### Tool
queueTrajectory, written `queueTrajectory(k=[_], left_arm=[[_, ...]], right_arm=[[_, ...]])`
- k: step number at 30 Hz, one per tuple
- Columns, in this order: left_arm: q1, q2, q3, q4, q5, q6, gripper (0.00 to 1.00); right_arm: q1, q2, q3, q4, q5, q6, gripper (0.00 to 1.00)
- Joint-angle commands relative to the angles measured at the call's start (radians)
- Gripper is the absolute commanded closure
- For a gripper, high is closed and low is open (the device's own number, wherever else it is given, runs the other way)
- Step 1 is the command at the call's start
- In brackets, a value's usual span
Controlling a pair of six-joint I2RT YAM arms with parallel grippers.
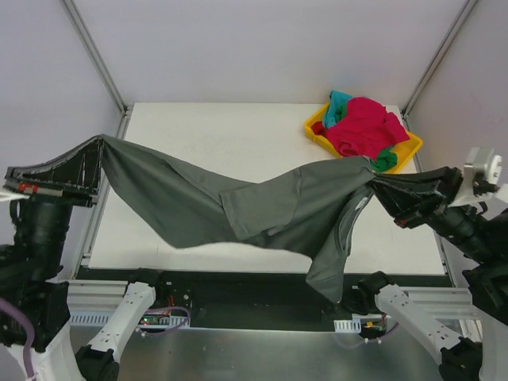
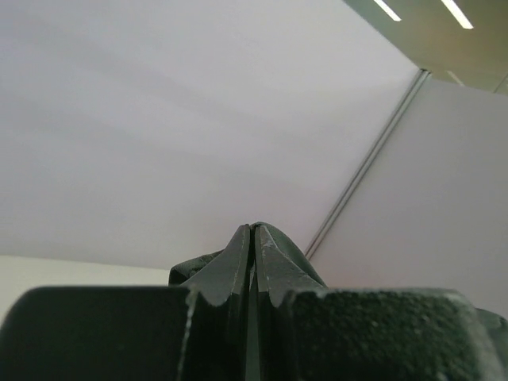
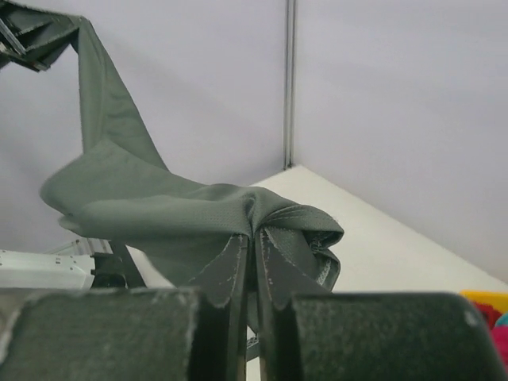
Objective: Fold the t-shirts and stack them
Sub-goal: Flatten out the tshirt
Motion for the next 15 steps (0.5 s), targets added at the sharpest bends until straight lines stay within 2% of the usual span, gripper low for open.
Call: queueTrajectory(k=[1,5,8,9,10,11,12,13,14,15], left_arm=[[0.003,0.166,-0.074,0.017,-0.085,0.059,1.0],[0.003,0.336,-0.163,0.07,-0.206,0.103,1.0],[0.005,0.543,-0.212,0.135,-0.282,0.149,1.0],[0.005,0.637,-0.208,0.15,-0.293,0.167,1.0],[0.006,0.726,-0.174,0.149,-0.296,0.189,0.9],[0.006,0.866,-0.125,0.114,-0.287,0.216,0.55],[0.006,0.974,-0.052,0.062,-0.285,0.232,0.1],[0.006,1.059,0.038,-0.019,-0.311,0.232,0.01],[0.006,1.138,0.109,-0.093,-0.352,0.221,0.01],[0.006,1.194,0.172,-0.166,-0.39,0.201,0.01]], right_arm=[[0.001,0.026,-0.113,-0.028,0.108,0.047,0.96],[-0.001,0.094,-0.276,-0.021,0.334,0.019,0.94],[-0.022,0.22,-0.385,0.002,0.574,0.004,0.91],[-0.049,0.283,-0.415,0.025,0.593,0.002,0.9],[-0.088,0.355,-0.435,0.059,0.585,-0.011,0.89],[-0.12,0.421,-0.443,0.102,0.582,-0.037,0.84],[-0.145,0.502,-0.418,0.116,0.57,-0.054,0.67],[-0.163,0.569,-0.375,0.105,0.555,-0.071,0.37],[-0.168,0.64,-0.315,0.073,0.559,-0.073,0.17],[-0.171,0.695,-0.254,0.018,0.576,-0.073,0.11]])
